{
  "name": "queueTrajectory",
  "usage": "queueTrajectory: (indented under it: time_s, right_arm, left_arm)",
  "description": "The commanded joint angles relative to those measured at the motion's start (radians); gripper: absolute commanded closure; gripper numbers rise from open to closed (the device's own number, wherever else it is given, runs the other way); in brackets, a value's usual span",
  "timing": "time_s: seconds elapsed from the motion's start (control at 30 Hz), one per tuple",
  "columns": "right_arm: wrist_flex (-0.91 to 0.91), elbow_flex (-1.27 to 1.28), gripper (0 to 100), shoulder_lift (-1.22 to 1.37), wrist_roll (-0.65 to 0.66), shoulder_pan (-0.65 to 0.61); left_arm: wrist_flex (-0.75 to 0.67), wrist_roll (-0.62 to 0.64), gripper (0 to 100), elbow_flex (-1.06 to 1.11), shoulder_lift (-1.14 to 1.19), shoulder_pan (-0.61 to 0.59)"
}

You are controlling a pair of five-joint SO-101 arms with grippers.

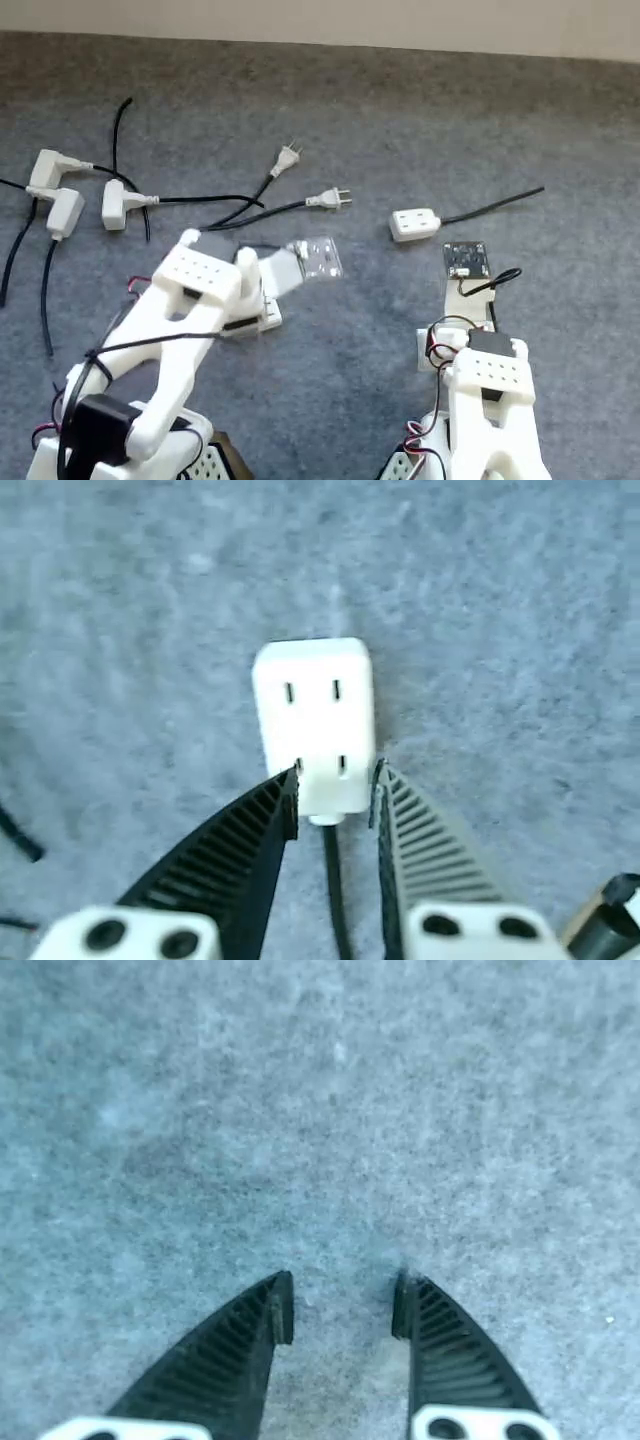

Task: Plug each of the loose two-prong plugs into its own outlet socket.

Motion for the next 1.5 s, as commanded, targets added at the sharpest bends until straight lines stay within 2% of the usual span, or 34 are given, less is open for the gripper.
queueTrajectory:
  time_s: [0.0,0.13,0.27,0.43,0.53,0.6,0.83,1.13,1.47]
  right_arm:
    - [-0.016,0.001,83.7,-0.012,0.008,-0.019]
    - [-0.016,0.001,83.7,-0.012,0.008,-0.019]
    - [-0.016,0.001,83.7,-0.010,0.008,-0.019]
    - [-0.016,0.001,83.7,-0.010,0.008,-0.021]
    - [-0.016,0.001,83.7,-0.010,0.008,-0.021]
    - [-0.016,0.001,83.7,-0.010,0.006,-0.021]
    - [-0.016,0.002,83.7,-0.010,0.006,-0.021]
    - [-0.015,0.002,83.7,-0.010,0.008,-0.048]
    - [-0.012,0.027,83.7,-0.012,0.008,-0.077]
  left_arm:
    - [0.149,-0.008,87,-0.182,0.001,-0.012]
    - [0.238,-0.008,87,-0.323,-0.028,-0.045]
    - [0.215,0.014,86,-0.372,0.001,-0.111]
    - [-0.072,0.247,86,-0.375,0.096,-0.171]
    - [-0.253,0.265,86,-0.398,0.166,-0.162]
    - [-0.304,0.265,86,-0.467,0.243,-0.137]
    - [-0.212,0.262,86,-0.924,0.668,-0.081]
    - [0.080,0.261,86,-1.552,1.104,-0.001]
    - [0.281,0.261,86,-2.014,1.443,0.012]
